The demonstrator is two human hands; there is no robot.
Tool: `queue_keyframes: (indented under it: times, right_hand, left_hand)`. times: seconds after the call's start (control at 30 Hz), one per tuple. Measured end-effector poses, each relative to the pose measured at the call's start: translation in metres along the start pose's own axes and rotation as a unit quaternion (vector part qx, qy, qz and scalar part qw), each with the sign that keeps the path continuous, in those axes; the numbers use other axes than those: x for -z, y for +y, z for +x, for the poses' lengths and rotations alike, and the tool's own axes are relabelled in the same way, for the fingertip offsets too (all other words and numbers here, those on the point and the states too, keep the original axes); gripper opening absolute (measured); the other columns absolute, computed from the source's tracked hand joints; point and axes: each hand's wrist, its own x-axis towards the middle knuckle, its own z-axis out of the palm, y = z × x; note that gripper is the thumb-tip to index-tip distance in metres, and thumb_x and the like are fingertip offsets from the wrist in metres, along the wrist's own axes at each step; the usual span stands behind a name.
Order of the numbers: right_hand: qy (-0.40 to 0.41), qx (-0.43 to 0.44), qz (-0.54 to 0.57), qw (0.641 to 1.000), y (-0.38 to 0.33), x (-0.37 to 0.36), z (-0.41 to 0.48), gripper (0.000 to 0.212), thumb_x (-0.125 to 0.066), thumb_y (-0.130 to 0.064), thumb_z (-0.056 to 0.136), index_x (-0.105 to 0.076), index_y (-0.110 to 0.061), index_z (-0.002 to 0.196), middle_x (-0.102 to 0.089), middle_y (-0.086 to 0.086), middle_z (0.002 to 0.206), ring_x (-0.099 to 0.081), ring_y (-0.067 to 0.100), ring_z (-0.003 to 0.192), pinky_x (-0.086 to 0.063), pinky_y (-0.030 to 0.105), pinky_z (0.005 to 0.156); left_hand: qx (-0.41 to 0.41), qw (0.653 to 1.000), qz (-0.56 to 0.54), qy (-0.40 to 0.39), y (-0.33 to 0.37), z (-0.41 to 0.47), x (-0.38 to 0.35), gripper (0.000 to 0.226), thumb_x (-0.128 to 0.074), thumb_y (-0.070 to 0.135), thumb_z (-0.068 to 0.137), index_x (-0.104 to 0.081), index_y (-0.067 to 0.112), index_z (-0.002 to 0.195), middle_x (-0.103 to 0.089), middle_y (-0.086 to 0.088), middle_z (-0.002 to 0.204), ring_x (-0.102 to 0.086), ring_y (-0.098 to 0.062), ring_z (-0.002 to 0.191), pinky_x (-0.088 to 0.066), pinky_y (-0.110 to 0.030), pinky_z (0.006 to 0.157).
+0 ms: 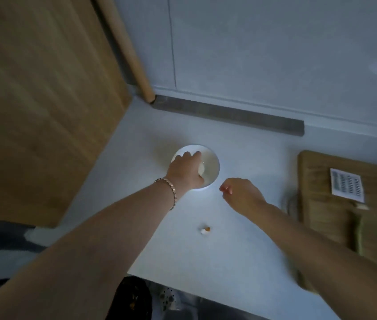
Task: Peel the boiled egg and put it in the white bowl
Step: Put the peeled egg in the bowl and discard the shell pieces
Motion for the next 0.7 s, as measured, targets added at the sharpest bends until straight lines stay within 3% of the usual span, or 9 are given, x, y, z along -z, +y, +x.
queue_keyframes:
  times: [0.1, 0.4, 0.53, 0.63, 0.7]
  right_hand:
    - [-0.013, -0.01, 0.003, 1.0, 0.014, -0.005, 0.007, 0.028, -0.044, -0.017, 0.086, -0.063, -0.025, 0.104, -0.064, 0.001, 0.119, -0.056, 0.023, 0.111, -0.046, 0.032, 0.092]
    - [-0.063, -0.022, 0.007, 0.998, 0.034, -0.021, 0.015, 0.03, -0.043, -0.015, 0.086, -0.062, -0.024, 0.106, -0.062, 0.002, 0.121, -0.054, 0.023, 0.113, -0.043, 0.031, 0.093]
    - [-0.065, -0.014, 0.017, 0.998, 0.035, -0.029, 0.007, 0.026, -0.046, -0.018, 0.086, -0.062, -0.023, 0.107, -0.063, 0.003, 0.116, -0.057, 0.023, 0.109, -0.045, 0.029, 0.088]
    - [-0.078, 0.01, 0.034, 0.996, 0.031, -0.044, -0.008, 0.026, -0.058, -0.026, 0.085, -0.059, -0.018, 0.109, -0.061, 0.005, 0.11, -0.059, 0.022, 0.103, -0.046, 0.03, 0.086]
    - [-0.098, 0.017, 0.03, 0.995, 0.027, -0.059, -0.017, 0.037, -0.064, -0.031, 0.082, -0.057, -0.016, 0.114, -0.056, 0.006, 0.115, -0.058, 0.022, 0.104, -0.046, 0.031, 0.089]
  left_hand:
    - [0.001, 0.994, 0.092, -0.056, 0.005, 0.025, -0.014, 0.053, -0.062, 0.031, 0.076, -0.044, 0.014, 0.123, -0.05, -0.015, 0.124, -0.05, -0.038, 0.113, -0.045, -0.04, 0.088]
    - [0.011, 0.994, 0.073, -0.083, -0.004, 0.032, -0.034, 0.045, -0.059, 0.021, 0.078, -0.05, 0.015, 0.122, -0.05, -0.013, 0.124, -0.05, -0.035, 0.114, -0.046, -0.04, 0.085]
    - [-0.013, 0.999, 0.003, 0.039, -0.009, 0.004, -0.023, 0.039, -0.057, 0.021, 0.081, -0.054, 0.014, 0.119, -0.053, -0.012, 0.123, -0.053, -0.033, 0.11, -0.047, -0.04, 0.085]
    - [-0.021, 0.98, -0.122, 0.158, -0.021, -0.039, -0.026, 0.024, -0.057, 0.013, 0.079, -0.06, 0.012, 0.102, -0.06, -0.008, 0.102, -0.059, -0.028, 0.089, -0.05, -0.037, 0.071]
    - [0.017, 0.975, -0.16, 0.154, -0.032, -0.069, -0.038, 0.02, -0.057, 0.015, 0.078, -0.059, 0.015, 0.097, -0.058, -0.001, 0.089, -0.057, -0.021, 0.076, -0.047, -0.032, 0.066]
